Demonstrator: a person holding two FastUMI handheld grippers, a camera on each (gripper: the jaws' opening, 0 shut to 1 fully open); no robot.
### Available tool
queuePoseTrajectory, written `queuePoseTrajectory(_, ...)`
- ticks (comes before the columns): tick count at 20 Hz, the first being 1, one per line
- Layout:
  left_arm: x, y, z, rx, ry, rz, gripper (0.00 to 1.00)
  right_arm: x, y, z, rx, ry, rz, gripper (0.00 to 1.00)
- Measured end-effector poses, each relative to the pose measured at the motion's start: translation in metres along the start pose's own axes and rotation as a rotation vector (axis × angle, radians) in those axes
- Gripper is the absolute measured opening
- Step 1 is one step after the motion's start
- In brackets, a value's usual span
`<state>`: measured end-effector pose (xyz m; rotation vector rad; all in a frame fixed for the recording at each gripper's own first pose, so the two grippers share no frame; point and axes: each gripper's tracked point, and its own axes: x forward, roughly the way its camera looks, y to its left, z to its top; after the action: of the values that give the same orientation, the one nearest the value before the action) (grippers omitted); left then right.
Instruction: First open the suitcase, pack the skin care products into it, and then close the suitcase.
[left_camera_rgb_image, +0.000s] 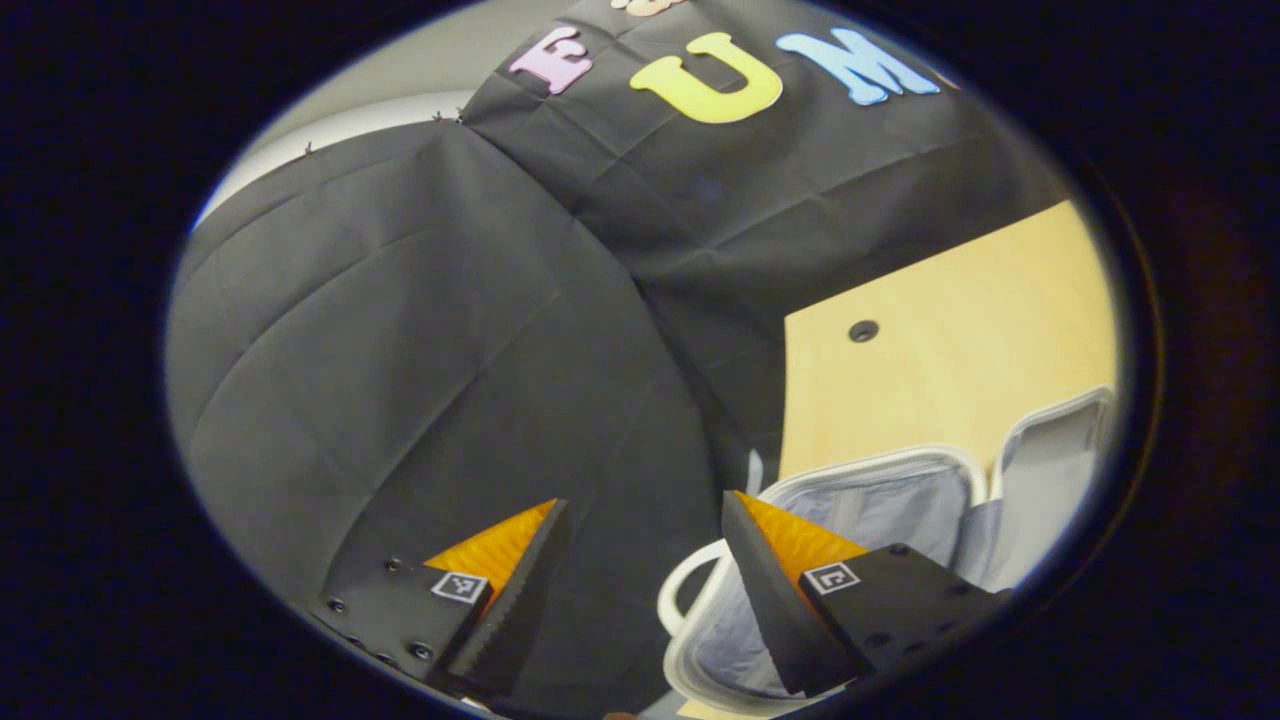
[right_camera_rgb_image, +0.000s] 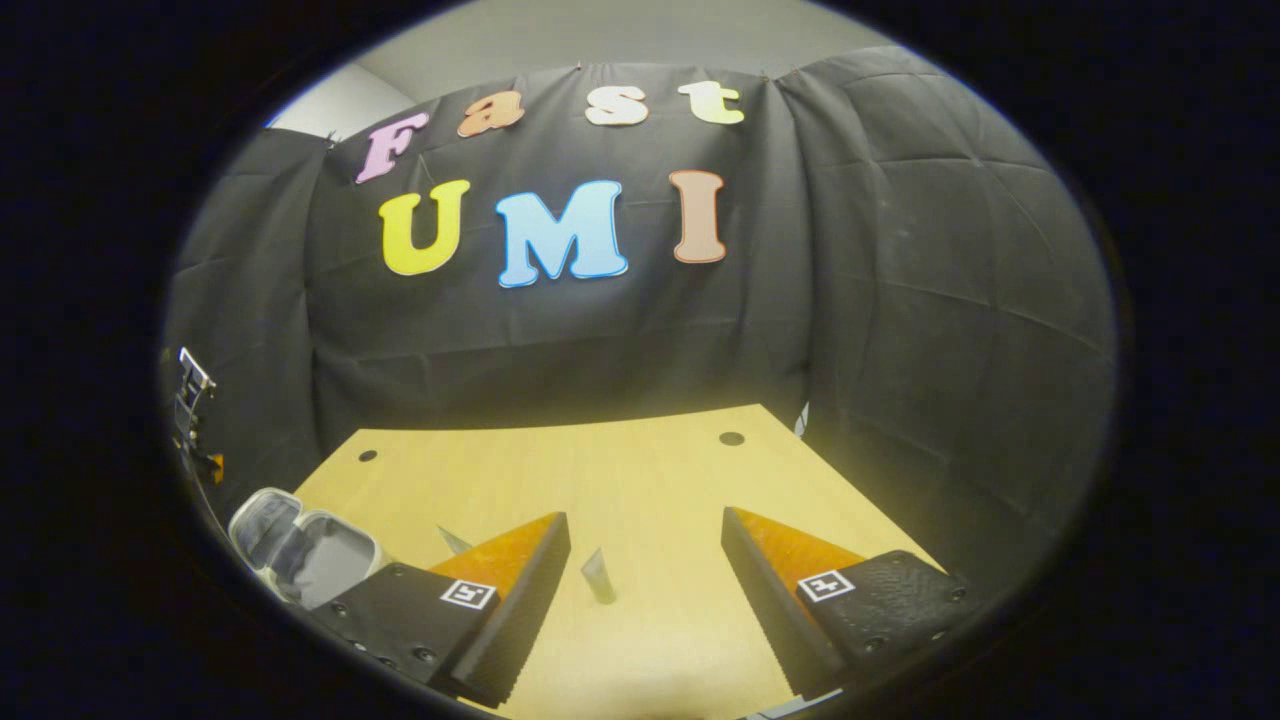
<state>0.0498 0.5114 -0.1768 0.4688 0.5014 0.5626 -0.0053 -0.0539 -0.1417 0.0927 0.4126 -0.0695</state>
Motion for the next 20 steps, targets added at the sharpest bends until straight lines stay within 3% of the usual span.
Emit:
queuePoseTrajectory(2, -0.034, -0.060, 0.035, -0.040, -0.084, -0.148, 0.99, 0.003, 0.001, -0.001, -0.001, 0.010, 0.007, 0.93)
queuePoseTrajectory(5, -0.096, -0.184, 0.078, -0.109, -0.173, -0.449, 0.98, 0.005, 0.001, -0.006, 0.000, 0.024, 0.012, 0.93)
queuePoseTrajectory(8, -0.161, -0.319, 0.083, -0.194, -0.151, -0.774, 0.99, 0.004, -0.003, -0.007, 0.004, 0.032, 0.010, 0.93)
queuePoseTrajectory(11, -0.212, -0.406, 0.067, -0.218, -0.071, -0.982, 0.94, 0.001, -0.017, -0.013, 0.015, 0.046, -0.012, 0.93)
queuePoseTrajectory(12, -0.229, -0.426, 0.061, -0.220, -0.052, -1.031, 0.99, -0.001, -0.023, -0.014, 0.021, 0.052, -0.024, 0.93)
queuePoseTrajectory(15, -0.258, -0.483, 0.054, -0.172, -0.019, -1.112, 0.99, -0.005, -0.045, -0.021, 0.041, 0.071, -0.071, 0.93)
queuePoseTrajectory(17, -0.261, -0.515, 0.058, -0.140, -0.020, -1.114, 0.99, -0.007, -0.058, -0.023, 0.058, 0.084, -0.097, 0.93)
queuePoseTrajectory(20, -0.258, -0.550, 0.066, -0.169, -0.007, -1.081, 0.99, -0.008, -0.071, -0.024, 0.061, 0.097, -0.122, 0.93)
